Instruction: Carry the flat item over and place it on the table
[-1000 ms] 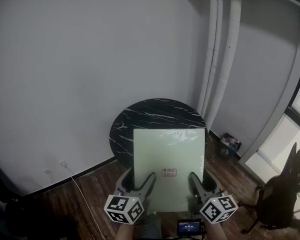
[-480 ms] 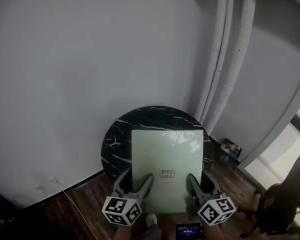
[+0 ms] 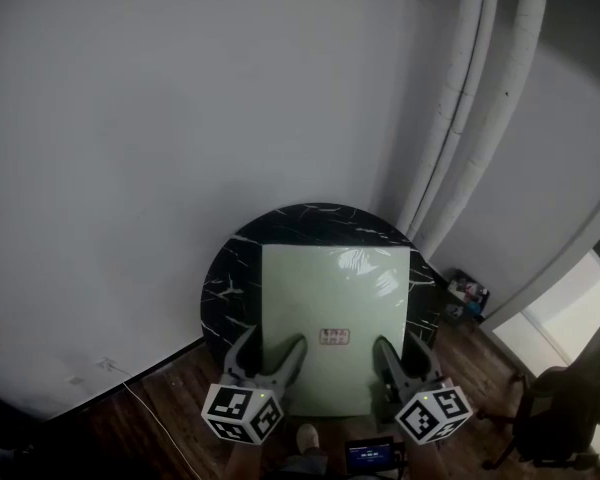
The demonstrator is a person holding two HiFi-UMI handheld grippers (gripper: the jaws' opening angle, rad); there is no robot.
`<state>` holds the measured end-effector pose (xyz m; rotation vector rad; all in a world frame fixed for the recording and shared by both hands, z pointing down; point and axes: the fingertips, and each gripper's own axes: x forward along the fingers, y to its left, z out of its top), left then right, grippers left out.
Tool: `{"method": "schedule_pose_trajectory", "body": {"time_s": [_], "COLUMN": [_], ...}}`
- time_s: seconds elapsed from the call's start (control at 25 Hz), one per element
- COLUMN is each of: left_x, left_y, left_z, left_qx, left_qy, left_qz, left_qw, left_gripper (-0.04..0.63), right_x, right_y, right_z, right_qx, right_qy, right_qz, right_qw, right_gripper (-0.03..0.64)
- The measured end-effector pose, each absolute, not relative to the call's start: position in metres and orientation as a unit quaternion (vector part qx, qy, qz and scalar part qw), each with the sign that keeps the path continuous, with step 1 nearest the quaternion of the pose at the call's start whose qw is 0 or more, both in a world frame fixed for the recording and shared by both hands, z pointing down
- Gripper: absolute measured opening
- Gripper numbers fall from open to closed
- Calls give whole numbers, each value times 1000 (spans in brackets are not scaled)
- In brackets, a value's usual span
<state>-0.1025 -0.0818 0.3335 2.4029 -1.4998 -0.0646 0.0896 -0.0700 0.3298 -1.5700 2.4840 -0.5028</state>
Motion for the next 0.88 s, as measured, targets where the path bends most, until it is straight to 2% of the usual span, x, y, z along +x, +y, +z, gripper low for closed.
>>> {"method": "schedule_pose_trajectory", "body": {"time_s": [0.88], "left_x": [-103], "left_y": [-147], "left_z": [330], "left_qx": [835], "left_qy": [-532], "left_qz": [-19], "left_qw": [136], "left_gripper": [342], "right_x": [88], "right_y": [-135], "right_z": [327], "right_qx": [-524], "right_qy": [832], "right_qz": [-160], "right_qw": [84], "right_gripper": [190]}}
